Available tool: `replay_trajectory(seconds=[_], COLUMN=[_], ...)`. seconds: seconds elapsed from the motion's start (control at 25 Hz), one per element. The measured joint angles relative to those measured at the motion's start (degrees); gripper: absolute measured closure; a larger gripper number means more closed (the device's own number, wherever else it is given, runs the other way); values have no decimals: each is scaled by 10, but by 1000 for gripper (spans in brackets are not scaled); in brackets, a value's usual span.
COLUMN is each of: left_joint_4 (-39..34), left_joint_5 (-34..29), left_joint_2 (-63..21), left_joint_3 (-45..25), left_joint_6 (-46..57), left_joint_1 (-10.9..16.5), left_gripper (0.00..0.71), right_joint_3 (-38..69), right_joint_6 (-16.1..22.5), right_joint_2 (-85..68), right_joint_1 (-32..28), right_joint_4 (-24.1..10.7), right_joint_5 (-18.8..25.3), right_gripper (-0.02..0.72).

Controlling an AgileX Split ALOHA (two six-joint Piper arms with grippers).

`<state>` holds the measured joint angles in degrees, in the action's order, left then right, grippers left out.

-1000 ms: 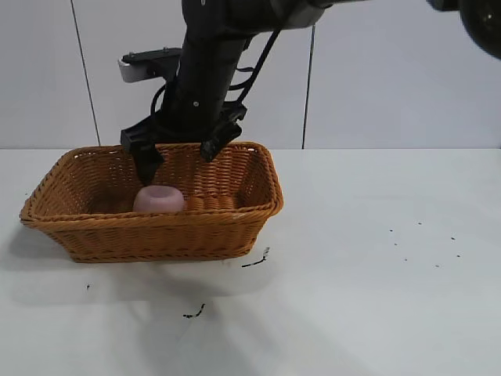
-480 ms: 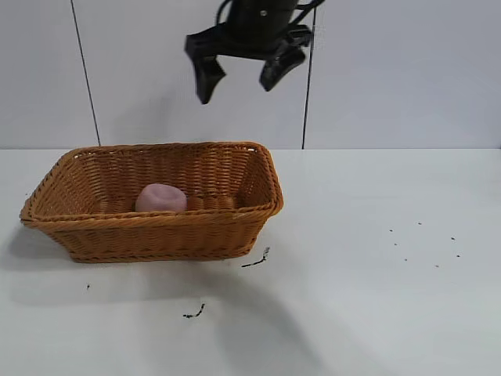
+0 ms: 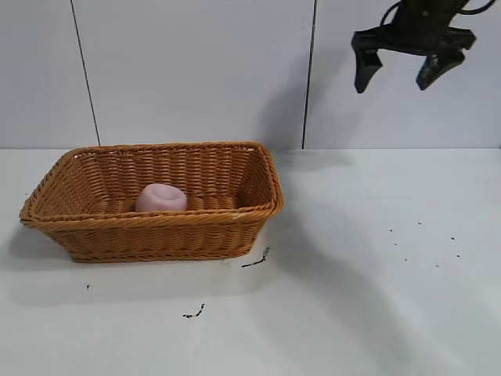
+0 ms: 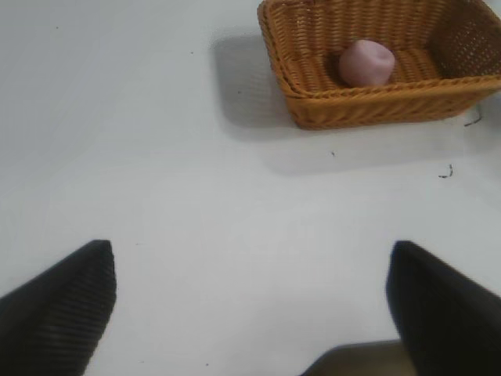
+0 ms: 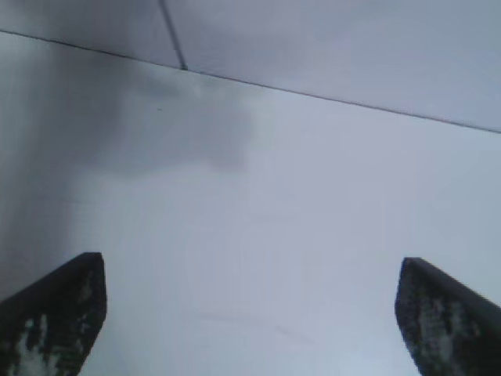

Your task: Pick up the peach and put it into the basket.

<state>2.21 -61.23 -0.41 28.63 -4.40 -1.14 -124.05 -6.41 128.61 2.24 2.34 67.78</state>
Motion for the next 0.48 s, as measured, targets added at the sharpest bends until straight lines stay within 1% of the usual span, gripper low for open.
replay_trajectory(seconds=[0.12, 0.28, 0.4, 0.48], left_joint_4=[0, 0, 0, 0], left_joint_5=[0, 0, 0, 0], left_joint_2=[0, 0, 0, 0], left_joint_3=[0, 0, 0, 0], left_joint_6=[0, 0, 0, 0], left_joint_1=[0, 0, 0, 0], left_gripper=[18, 18, 18, 18], right_joint_3=[5, 37, 93, 151], right_joint_6=[0, 0, 0, 0], right_joint_2=[-13, -53, -104, -153], right_joint_1=[0, 0, 0, 0], right_joint_4=[-1, -1, -1, -1], right_joint_5=[15, 17, 17, 17], right_gripper=[14, 14, 14, 14])
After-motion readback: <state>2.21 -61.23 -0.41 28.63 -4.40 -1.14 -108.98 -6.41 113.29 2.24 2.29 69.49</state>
